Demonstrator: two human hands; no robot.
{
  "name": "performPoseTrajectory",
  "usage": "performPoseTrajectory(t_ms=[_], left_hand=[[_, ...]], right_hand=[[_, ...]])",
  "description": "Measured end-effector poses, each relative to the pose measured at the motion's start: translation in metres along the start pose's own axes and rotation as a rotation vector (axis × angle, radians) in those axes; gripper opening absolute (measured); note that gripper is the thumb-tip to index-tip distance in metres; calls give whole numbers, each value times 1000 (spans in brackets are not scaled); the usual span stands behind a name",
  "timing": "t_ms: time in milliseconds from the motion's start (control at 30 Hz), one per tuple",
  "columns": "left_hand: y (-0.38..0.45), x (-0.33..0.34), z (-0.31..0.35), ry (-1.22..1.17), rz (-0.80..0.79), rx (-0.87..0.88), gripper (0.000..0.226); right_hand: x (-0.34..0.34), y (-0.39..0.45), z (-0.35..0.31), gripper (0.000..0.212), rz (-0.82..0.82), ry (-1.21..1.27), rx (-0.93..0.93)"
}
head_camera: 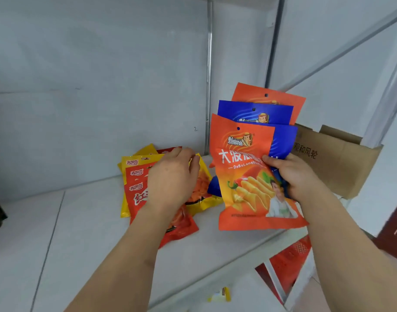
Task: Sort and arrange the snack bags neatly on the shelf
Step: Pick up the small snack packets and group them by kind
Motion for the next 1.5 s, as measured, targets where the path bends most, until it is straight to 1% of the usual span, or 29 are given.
performPoseTrajectory(t_ms=[100, 167, 267, 367, 500, 600, 700, 767, 900, 967, 1000, 1033, 1100, 1167, 1233, 1333, 1500], left_hand=[[22, 22, 4, 32, 30, -66, 29], [36, 38, 9, 53, 27, -127, 22], [52, 53, 17, 91, 18, -217, 20], [61, 65, 17, 121, 24, -283, 16], [65, 80, 15, 186, 14, -318, 23], [67, 88, 9, 210, -13, -367, 19], [68, 86, 4, 228, -10, -405, 17], [66, 83, 2, 237, -1, -423, 17], [61, 79, 6, 279, 7, -412, 20], [57, 77, 10, 304, 12, -394, 21], [55, 75, 12, 319, 18, -389, 22], [51, 72, 13, 337, 25, -385, 23], [42, 67, 15, 377, 35, -372, 23], [31, 63, 16, 424, 24, -360, 22], [19, 58, 16, 461, 0, -344, 20], [0, 45, 11, 526, -29, -338, 23], [-43, 2, -6, 568, -35, -363, 30]], right_hand=[[-9, 49, -9, 10, -73, -46, -15], [-13, 81, -11, 14, -122, -71, -23], [-13, 123, -11, 17, -202, -156, -31], [-9, 156, -13, 13, -224, -236, -64], [4, 183, -14, 10, -213, -436, -165], [20, 196, -9, 14, -233, -582, -219], [23, 205, -7, 16, -238, -599, -202], [18, 208, -6, 32, -241, -567, -177], [11, 200, -8, 80, -226, -500, -132], [11, 189, -16, 99, -190, -568, -166], [10, 183, -24, 103, -142, -661, -209], [11, 171, -34, 101, -85, -783, -271], [24, 145, -53, 82, -14, -1033, -457], [51, 118, -60, 58, -75, -1207, -649], [79, 95, -51, 41, -185, -1302, -773], [113, 67, -28, 30, -328, -1384, -852], [158, 16, -1, 22, -414, -1441, -897]])
Point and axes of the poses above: each hand's wrist, its own y-axis towards the middle knuckle, its own x-axis out of the palm, z = x × y, the point moved 8 cm from there along y, towards the middle knuckle, and after that the axes turned 11 degrees about -z, right-handed, at the moved point
